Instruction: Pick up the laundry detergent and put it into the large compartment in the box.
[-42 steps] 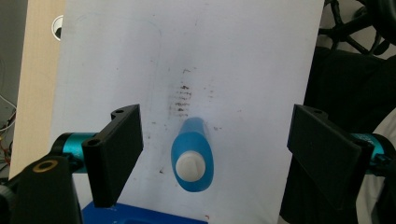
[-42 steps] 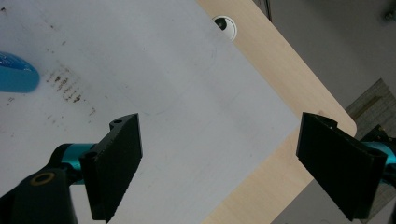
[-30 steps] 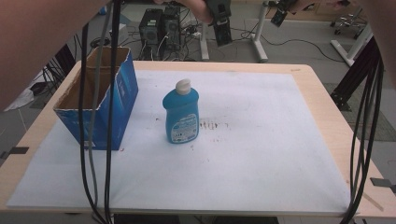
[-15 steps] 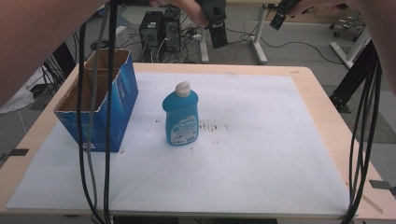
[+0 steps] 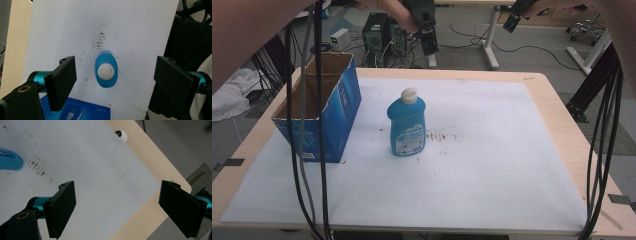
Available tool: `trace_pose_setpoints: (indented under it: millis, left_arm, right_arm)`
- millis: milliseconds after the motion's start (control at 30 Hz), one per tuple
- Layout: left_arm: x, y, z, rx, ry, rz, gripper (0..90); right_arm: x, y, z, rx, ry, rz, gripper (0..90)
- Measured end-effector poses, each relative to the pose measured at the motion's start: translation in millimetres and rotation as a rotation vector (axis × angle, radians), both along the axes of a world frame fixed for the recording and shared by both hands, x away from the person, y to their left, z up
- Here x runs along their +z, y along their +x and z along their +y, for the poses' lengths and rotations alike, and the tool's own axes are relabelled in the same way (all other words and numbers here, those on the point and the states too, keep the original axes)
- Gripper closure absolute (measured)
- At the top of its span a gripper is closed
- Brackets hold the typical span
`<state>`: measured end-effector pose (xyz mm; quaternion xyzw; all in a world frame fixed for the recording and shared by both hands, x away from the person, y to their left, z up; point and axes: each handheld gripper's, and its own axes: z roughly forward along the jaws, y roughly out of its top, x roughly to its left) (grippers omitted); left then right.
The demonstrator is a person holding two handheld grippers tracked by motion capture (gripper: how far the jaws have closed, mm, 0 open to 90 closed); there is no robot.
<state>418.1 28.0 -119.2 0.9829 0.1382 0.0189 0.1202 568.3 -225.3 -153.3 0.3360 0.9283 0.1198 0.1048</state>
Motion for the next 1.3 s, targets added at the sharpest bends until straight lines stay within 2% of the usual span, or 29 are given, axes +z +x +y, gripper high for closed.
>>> trace_pose_setpoints:
  millis: [367, 733, 900, 1033, 1300]
  left_arm:
    - [-11.0, -3.0, 20.3, 0.023, 0.020, 0.012, 18.4]
    - [-20.5, -4.7, 34.3, 0.054, 0.010, 0.031, 18.3]
    - [-29.1, -5.6, 36.2, 0.061, 0.011, 0.045, 18.4]
    - [-37.1, -5.5, 35.9, 0.059, 0.027, 0.052, 18.4]
    - [-57.4, -5.4, 33.8, 0.064, 0.035, 0.074, 18.3]
  right_arm:
    - [0.8, -1.0, 0.1, 0.001, -0.001, -0.002, 13.6]
    - [0.7, -1.6, 2.1, 0.004, 0.000, -0.004, 13.7]
    - [0.8, -2.2, 3.5, -0.001, -0.002, -0.001, 13.7]
    - [0.4, -2.8, 5.0, 0.005, -0.002, -0.001, 13.6]
    - [0.1, -3.5, 5.7, 0.007, -0.006, -0.003, 13.6]
